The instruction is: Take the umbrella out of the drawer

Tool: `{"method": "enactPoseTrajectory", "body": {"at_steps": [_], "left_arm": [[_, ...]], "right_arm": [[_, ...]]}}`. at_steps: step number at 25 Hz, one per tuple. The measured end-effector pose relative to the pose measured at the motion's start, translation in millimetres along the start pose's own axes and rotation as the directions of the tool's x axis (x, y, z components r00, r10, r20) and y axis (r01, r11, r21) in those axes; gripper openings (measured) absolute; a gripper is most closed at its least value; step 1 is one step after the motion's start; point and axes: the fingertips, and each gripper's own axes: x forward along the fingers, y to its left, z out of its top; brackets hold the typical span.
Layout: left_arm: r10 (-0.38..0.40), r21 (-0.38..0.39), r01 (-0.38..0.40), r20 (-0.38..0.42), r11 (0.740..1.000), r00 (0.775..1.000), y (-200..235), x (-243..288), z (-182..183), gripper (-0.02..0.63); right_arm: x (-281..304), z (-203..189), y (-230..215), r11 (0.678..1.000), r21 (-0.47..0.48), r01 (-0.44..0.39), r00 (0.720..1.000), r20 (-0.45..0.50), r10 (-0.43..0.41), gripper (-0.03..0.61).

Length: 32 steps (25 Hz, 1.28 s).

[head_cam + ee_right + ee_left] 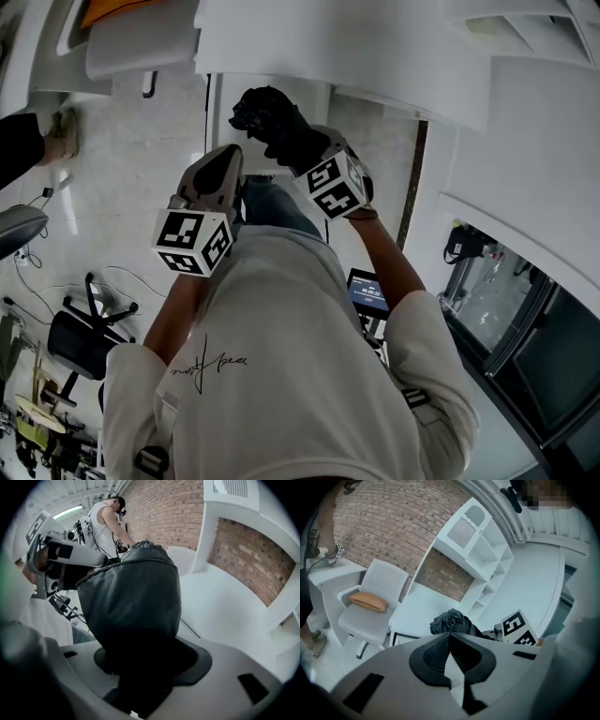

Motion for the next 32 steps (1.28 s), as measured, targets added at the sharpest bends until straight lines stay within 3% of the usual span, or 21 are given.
{"method": "enactPoseTrajectory", "body": {"at_steps": [8, 32], "left_arm": [[-0.007, 0.003, 0.007, 0.034, 1.0, 0.999, 1.7, -5.0, 10.8, 0.017], [-0.047, 0.06, 0.042, 0.095, 0.997, 0.994, -14.6, -13.3, 45.3, 0.017]], "right_arm": [[-22.4, 15.9, 4.1, 0.995, 0.096, -0.033, 0.998, 0.063, 0.027, 0.236], [-80.4, 28.7, -1.5, 0.987, 0.158, 0.028, 0.987, 0.149, -0.052, 0.236]]}}
